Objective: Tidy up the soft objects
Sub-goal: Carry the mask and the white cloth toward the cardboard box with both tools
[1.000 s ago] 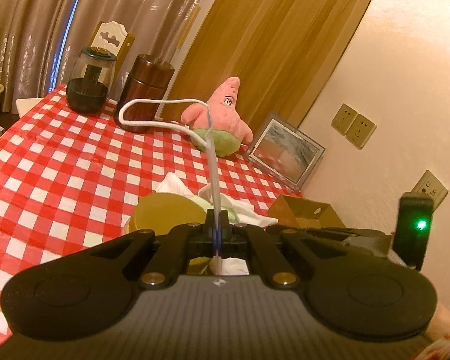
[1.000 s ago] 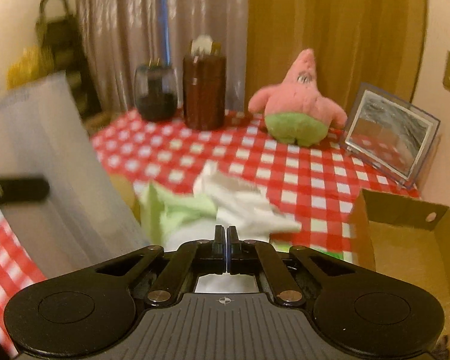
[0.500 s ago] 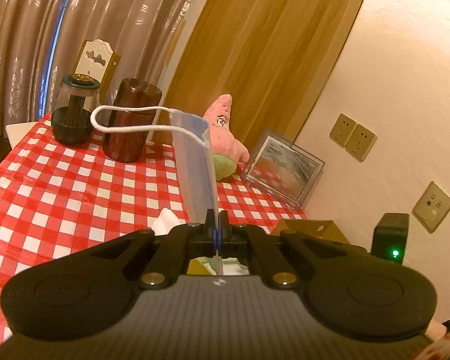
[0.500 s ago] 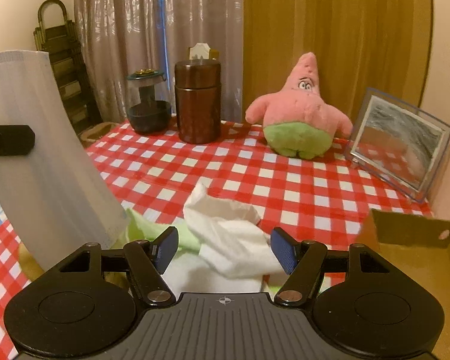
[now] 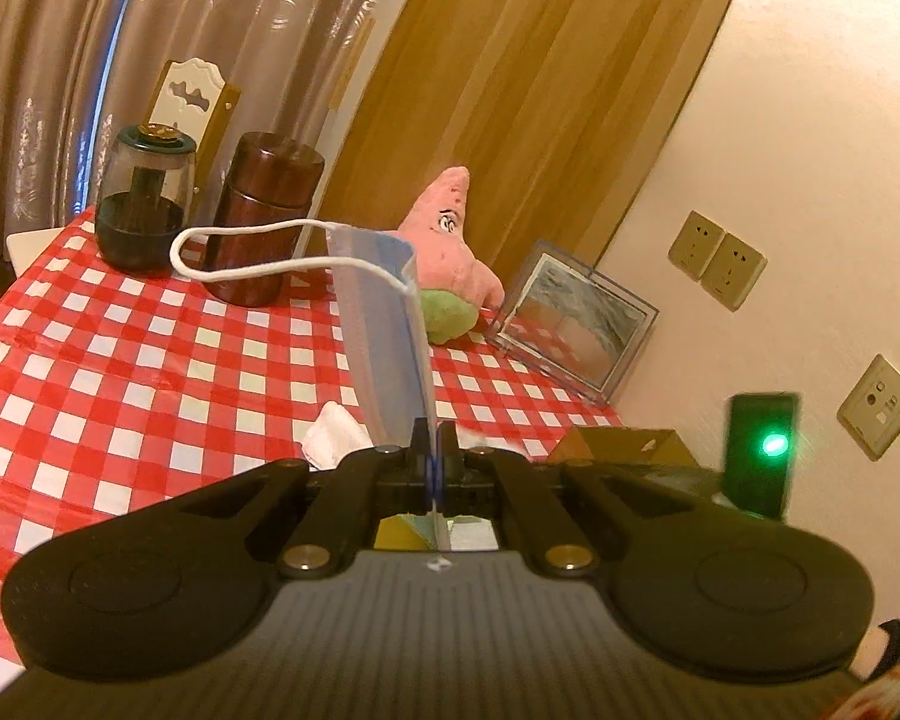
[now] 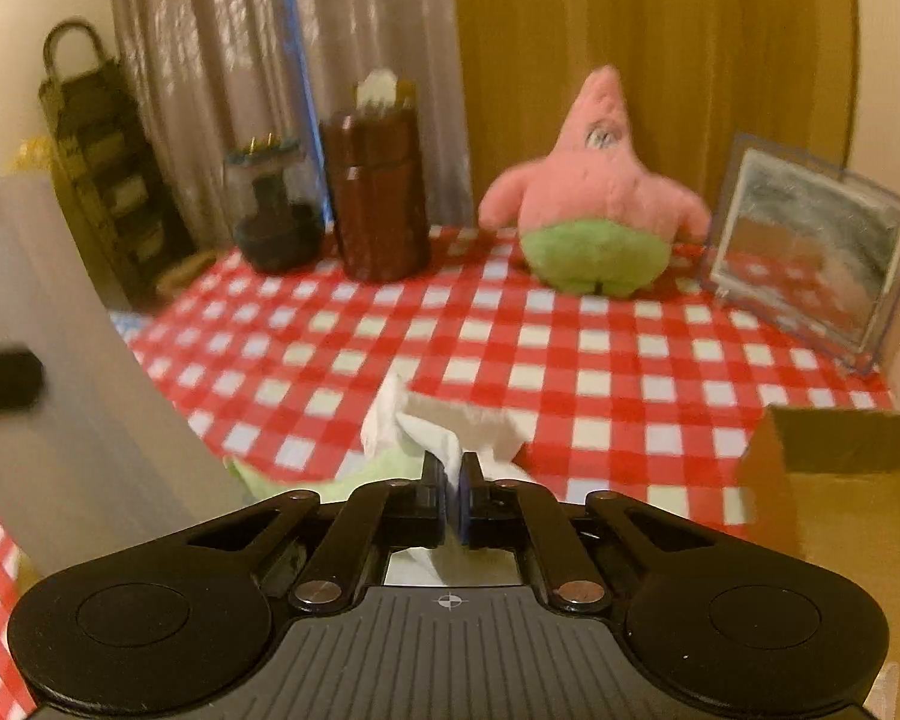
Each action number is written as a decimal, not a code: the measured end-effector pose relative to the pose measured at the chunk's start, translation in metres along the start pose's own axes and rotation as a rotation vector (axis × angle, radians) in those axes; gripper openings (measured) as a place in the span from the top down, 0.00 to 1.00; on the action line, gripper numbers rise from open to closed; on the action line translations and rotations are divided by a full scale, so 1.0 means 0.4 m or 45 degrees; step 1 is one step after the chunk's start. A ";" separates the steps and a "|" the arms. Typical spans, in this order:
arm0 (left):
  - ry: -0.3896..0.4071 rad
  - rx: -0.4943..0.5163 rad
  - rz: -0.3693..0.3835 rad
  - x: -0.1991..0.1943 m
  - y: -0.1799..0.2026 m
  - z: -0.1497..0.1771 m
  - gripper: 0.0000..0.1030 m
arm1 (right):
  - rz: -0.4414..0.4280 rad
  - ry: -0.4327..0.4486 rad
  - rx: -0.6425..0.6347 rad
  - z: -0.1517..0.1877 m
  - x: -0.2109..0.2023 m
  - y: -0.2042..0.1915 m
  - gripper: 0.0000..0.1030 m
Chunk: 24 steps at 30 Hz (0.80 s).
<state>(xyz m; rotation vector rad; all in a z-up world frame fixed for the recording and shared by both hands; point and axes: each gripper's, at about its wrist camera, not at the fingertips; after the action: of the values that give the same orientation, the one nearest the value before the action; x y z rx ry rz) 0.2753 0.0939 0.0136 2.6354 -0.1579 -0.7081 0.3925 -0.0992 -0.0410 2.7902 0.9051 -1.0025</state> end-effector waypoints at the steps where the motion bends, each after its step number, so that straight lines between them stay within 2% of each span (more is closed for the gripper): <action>1: -0.004 0.007 0.003 0.000 0.003 -0.001 1.00 | 0.010 0.030 0.008 -0.004 -0.021 0.004 0.96; 10: -0.007 0.086 0.029 -0.027 0.060 -0.035 1.00 | 0.070 0.276 0.138 -0.015 -0.201 0.057 0.96; 21: 0.003 0.198 0.090 -0.064 0.193 -0.081 1.00 | 0.089 0.437 0.172 -0.028 -0.414 0.085 0.96; 24: -0.002 0.229 0.124 -0.062 0.244 -0.083 1.00 | 0.133 0.471 0.165 -0.031 -0.490 0.110 0.96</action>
<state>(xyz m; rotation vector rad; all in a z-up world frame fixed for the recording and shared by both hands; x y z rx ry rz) 0.2702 0.0219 0.0912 2.7744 -0.3638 -0.6923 0.3019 -0.2332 0.0785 3.1592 0.7332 -0.5576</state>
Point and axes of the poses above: each gripper's, at about its wrist camera, not at the fingertips, and x roughly the way its jaws point, y to its right, z to its underside, and after that the axes turned 2 degrees about -x, right-handed
